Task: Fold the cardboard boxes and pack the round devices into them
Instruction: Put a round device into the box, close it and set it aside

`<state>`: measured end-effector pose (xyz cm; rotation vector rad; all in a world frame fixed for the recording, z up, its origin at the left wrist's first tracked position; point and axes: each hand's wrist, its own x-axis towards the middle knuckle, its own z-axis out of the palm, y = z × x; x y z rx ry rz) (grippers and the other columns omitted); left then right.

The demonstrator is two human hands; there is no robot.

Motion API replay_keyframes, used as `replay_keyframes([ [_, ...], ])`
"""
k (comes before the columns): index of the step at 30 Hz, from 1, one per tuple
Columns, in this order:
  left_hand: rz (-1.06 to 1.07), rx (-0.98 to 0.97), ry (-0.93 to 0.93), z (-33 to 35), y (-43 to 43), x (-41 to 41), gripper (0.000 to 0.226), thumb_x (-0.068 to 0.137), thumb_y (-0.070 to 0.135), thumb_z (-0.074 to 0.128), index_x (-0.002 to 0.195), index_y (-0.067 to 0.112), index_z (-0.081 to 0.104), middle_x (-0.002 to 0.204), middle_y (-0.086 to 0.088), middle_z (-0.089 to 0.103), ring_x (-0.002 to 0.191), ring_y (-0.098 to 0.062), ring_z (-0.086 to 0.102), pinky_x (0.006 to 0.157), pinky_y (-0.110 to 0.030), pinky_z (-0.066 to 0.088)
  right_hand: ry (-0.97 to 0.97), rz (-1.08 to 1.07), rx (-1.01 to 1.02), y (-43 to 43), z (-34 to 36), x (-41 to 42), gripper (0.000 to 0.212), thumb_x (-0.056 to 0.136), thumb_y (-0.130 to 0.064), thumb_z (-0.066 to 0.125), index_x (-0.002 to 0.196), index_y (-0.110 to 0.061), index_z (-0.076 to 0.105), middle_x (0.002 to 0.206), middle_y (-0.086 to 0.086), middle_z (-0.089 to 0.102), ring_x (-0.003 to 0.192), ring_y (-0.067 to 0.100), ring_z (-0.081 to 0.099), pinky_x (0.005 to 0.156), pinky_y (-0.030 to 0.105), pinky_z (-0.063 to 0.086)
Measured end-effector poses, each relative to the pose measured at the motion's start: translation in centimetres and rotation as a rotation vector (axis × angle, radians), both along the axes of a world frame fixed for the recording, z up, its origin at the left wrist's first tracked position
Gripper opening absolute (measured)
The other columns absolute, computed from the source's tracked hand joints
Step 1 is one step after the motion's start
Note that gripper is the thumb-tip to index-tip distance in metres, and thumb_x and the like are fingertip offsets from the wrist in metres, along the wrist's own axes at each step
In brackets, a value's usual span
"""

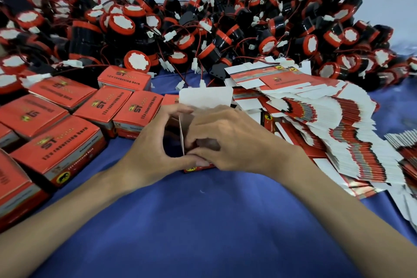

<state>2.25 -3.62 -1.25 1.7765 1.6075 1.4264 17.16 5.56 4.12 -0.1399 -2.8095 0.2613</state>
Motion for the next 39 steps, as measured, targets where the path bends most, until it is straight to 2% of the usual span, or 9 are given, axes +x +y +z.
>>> replay_keyframes([
  [11,-0.082,0.01,-0.042,-0.5,0.0,-0.3,0.051,0.085,0.073,0.041,0.123,0.039,0.04,0.113,0.027,0.055,0.105,-0.001,0.055,0.087,-0.016,0.042,-0.057,0.04,0.156,-0.5,-0.6,0.2,0.013,0.083,-0.019,0.061,0.078,-0.016,0.072,0.081,-0.008,0.07,0.09,0.02,0.058,0.084,0.039,0.043],
  [15,-0.118,-0.011,0.051,-0.3,0.3,-0.6,0.072,0.087,0.074,0.033,0.137,0.022,0.041,0.113,-0.009,0.056,0.108,-0.015,0.053,0.092,-0.028,0.043,0.29,0.101,-0.067,-0.4,-1.3,0.7,0.012,0.073,0.009,0.06,0.081,0.004,0.067,0.086,0.011,0.067,0.085,0.03,0.06,0.084,0.04,0.046],
  [18,-0.111,0.023,0.118,-0.2,0.1,-0.4,0.067,0.091,0.064,0.033,0.142,0.021,0.029,0.091,0.005,0.041,0.092,0.006,0.043,0.086,-0.007,0.035,0.68,-0.115,-0.223,-0.5,-2.1,1.3,0.023,0.073,0.012,0.056,0.095,0.012,0.06,0.105,0.021,0.052,0.099,0.038,0.054,0.083,0.046,0.049],
  [20,-0.102,-0.038,0.103,-0.4,0.1,-0.3,0.055,0.094,0.058,0.041,0.139,0.028,0.033,0.101,0.002,0.046,0.102,0.007,0.043,0.092,-0.005,0.031,0.794,-0.272,-0.172,-0.6,-2.7,1.9,0.017,0.078,0.007,0.053,0.093,0.01,0.06,0.102,0.018,0.048,0.097,0.033,0.052,0.08,0.044,0.049],
  [24,-0.08,-0.12,0.081,-0.4,0.3,0.0,0.041,0.091,0.029,0.048,0.132,0.033,0.046,0.128,-0.015,0.045,0.124,0.001,0.037,0.106,-0.008,0.025,0.686,-0.278,-0.364,-0.8,-4.3,3.3,0.016,0.085,0.005,0.048,0.09,0.005,0.064,0.088,0.013,0.062,0.081,0.022,0.06,0.074,0.026,0.051],
  [28,-0.07,-0.057,0.05,-0.5,0.5,0.1,0.048,0.089,0.027,0.052,0.133,0.044,0.042,0.12,0.01,0.046,0.113,0.007,0.045,0.098,-0.009,0.032,0.553,-0.261,-0.271,-1.3,-4.8,3.4,0.015,0.083,0.002,0.055,0.089,0.002,0.068,0.082,0.007,0.068,0.074,0.022,0.064,0.066,0.038,0.051],
  [31,-0.098,0.032,-0.103,-0.7,0.3,0.5,0.065,0.088,0.029,0.059,0.14,0.05,0.026,0.134,0.008,0.049,0.118,-0.014,0.056,0.095,-0.021,0.045,0.535,-0.336,-0.313,-1.5,-4.7,2.8,0.031,0.088,-0.012,0.056,0.119,-0.005,0.054,0.077,-0.006,0.067,0.069,0.008,0.062,0.066,0.03,0.051],
  [34,-0.066,0.11,-0.102,-0.8,0.1,0.6,0.083,0.086,0.028,0.064,0.145,0.048,0.009,0.136,-0.004,0.053,0.123,-0.017,0.056,0.101,-0.03,0.046,0.582,-0.327,-0.691,-1.3,-4.5,2.7,0.064,0.094,-0.022,0.052,0.148,-0.013,0.02,0.079,-0.006,0.07,0.083,0.006,0.068,0.084,0.024,0.05],
  [39,-0.007,0.14,0.035,-0.3,0.1,0.3,0.032,0.085,0.032,0.062,0.114,0.02,0.058,0.112,-0.003,0.064,0.109,-0.013,0.061,0.091,-0.041,0.052,0.64,-0.305,-0.823,-1.1,-4.5,2.7,0.022,0.094,-0.021,0.049,0.111,-0.016,0.063,0.081,-0.009,0.069,0.086,-0.002,0.065,0.081,0.012,0.045],
])
